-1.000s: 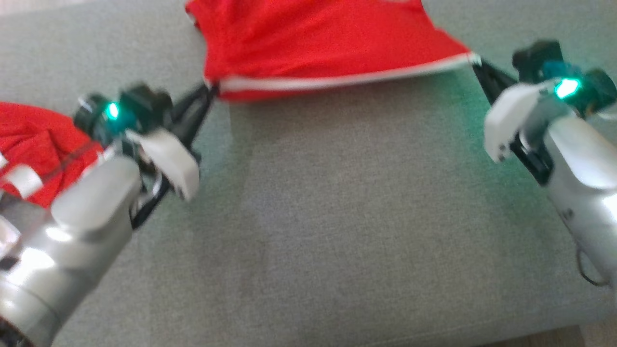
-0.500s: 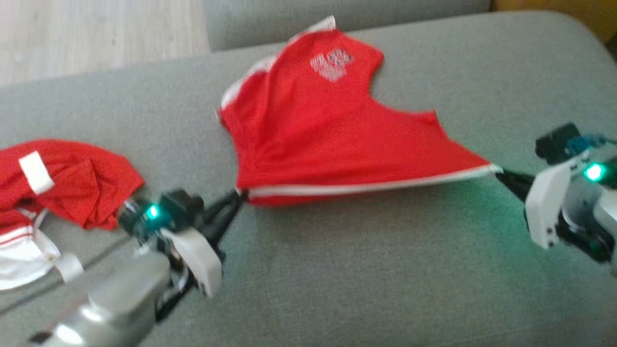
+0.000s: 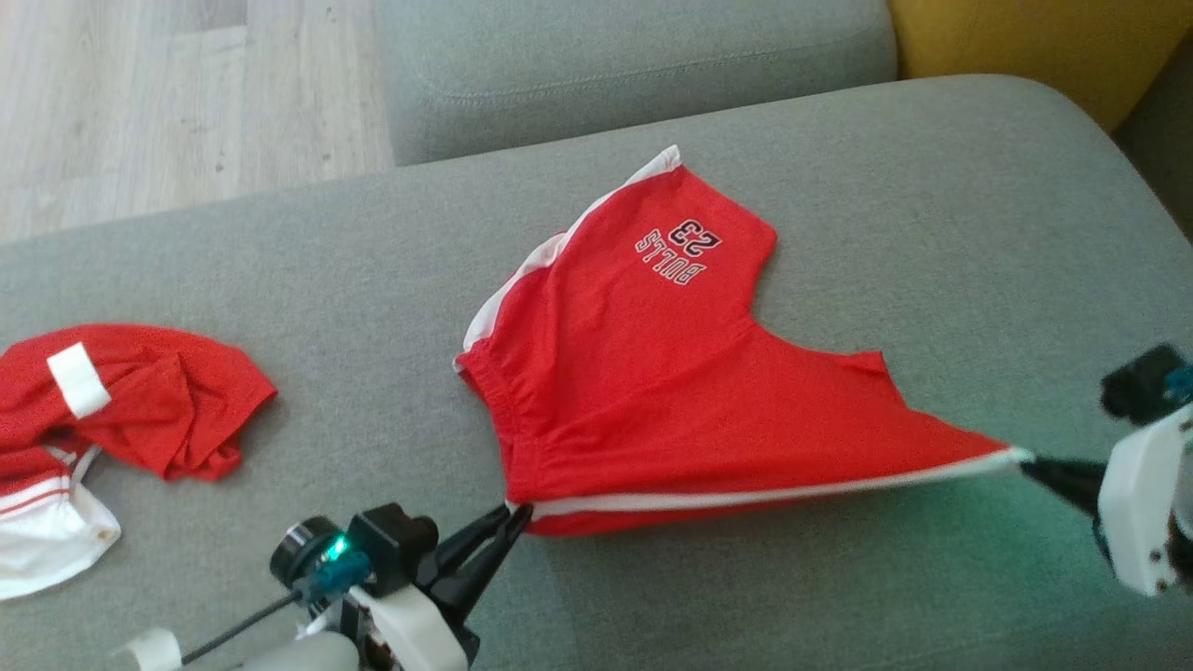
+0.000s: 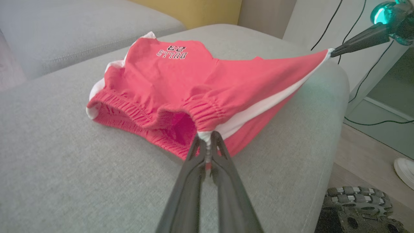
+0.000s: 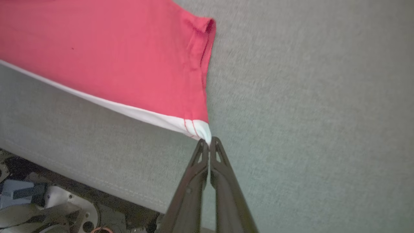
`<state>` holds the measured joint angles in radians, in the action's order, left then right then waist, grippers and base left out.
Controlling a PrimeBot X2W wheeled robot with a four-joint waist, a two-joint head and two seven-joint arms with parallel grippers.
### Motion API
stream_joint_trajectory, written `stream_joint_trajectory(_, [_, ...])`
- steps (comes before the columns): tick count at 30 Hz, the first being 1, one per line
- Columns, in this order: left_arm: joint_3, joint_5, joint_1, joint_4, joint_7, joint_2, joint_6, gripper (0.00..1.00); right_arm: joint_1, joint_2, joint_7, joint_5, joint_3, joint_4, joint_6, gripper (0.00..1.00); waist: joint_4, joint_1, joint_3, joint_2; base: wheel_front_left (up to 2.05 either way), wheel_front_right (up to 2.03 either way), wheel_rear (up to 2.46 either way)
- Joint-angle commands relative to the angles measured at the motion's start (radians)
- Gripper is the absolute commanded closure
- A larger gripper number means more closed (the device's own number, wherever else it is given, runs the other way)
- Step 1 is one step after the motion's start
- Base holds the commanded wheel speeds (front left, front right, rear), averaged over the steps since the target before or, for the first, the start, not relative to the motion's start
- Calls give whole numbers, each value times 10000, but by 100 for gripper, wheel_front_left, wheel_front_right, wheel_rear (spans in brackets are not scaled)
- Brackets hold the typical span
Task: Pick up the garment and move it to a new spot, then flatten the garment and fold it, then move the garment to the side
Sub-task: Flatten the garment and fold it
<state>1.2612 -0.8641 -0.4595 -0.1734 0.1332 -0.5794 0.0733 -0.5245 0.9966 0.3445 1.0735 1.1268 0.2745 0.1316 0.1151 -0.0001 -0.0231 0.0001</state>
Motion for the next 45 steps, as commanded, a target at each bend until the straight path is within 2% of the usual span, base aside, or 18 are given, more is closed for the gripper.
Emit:
stream_joint_trajectory(1, [-518,-14,-521,421,-20,-535,260,100,-175,597,-150,-74,-456,-173,-9,100,-49,1,-101,-1,0,0,0])
stream_joint_trajectory(4, [-618,162,-831,711,-138,-649,456,100,-446,464,-316,-319,-931,-204,-9,100,-168,1,-299,-1,0,0,0])
stream_joint_trajectory(10, [-992,189,-1563,847,-241,-549,555,100,-1438,-177,-400,-1160,-1856,-91,-9,100,-496,1,-895,-1,0,0,0])
stream_joint_trajectory(21, [-1352,311,-2887,381,-421,-203,230,100,-3437,-1282,-52,-2412,-2603,807,-9,100,-1397,1,-2326,-1,0,0,0])
stream_joint_trajectory(32, [-1556,403,-4318,-851,-387,708,-395,100,-5702,-2156,85,-3216,-2090,2188,-9,100,-2355,1,-3700,-1,0,0,0])
stream_joint_trajectory(41, [-1555,643,-5446,-2417,-187,1625,-844,100,-7107,-2729,-573,-3536,-1213,3679,-9,100,-2867,1,-4615,-1,0,0,0])
stream_joint_trajectory(42, [-1559,646,-5520,-2578,-152,1712,-879,100,-7223,-2807,-793,-3605,-1173,3855,-9,4,-2888,1,-4668,-1,0,0,0])
stream_joint_trajectory(43, [-1551,674,-5582,-2749,-116,1789,-887,60,-7280,-2919,-939,-3570,-1172,4080,-9,0,-2895,1,-4690,-1,0,0,0])
stream_joint_trajectory(44, [-1547,707,-5631,-2917,-68,1853,-875,0,-7340,-3030,-1103,-3560,-1165,4278,-9,0,-2888,1,-4704,-1,0,0,0])
stream_joint_trajectory(45, [-1548,728,-5664,-3076,-9,1907,-866,0,-7390,-3143,-1280,-3553,-1159,4468,-9,0,-2863,1,-4700,-1,0,0,0])
